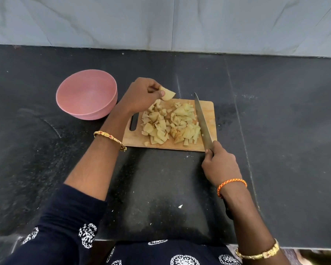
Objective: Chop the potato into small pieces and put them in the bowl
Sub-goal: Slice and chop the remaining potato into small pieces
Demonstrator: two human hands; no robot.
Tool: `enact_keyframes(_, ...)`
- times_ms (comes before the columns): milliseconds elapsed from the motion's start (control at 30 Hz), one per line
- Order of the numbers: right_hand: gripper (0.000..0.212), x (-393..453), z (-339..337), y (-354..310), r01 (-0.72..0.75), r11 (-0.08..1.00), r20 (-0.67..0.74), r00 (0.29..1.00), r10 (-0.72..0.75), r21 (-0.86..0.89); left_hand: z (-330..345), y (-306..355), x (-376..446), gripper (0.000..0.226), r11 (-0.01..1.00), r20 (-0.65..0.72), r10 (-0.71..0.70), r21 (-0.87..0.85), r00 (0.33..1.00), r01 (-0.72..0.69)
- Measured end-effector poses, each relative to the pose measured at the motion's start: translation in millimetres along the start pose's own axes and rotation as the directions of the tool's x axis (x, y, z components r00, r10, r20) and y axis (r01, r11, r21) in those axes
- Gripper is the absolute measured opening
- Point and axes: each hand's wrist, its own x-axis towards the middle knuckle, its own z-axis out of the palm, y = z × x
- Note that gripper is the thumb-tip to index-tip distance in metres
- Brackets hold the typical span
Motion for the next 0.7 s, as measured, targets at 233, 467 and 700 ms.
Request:
enact_keyframes(233,0.008,-1,-15,-5,0.096,0.966,0.000,0.995,-0.099,-0.240,5,-6,-2,0.014,0.978,-0.077,-0.097,-0.193,0.992,0.081)
enact_keyframes(467,0.010,-3,-17,-9,0.158,0.927,0.001,0.986,-0.168,-0.341,16,-1,-3,0.010,0.962,-0.128,-0.142,-0.250,0.982,0.107)
enact_keyframes(700,0.007,0,-12,0,0.091,0.981,-0.112,0.988,-0.111,-0.171,24,7,-11,0.009,0.949,-0.130,-0.196,-0.275,0.972,0.155)
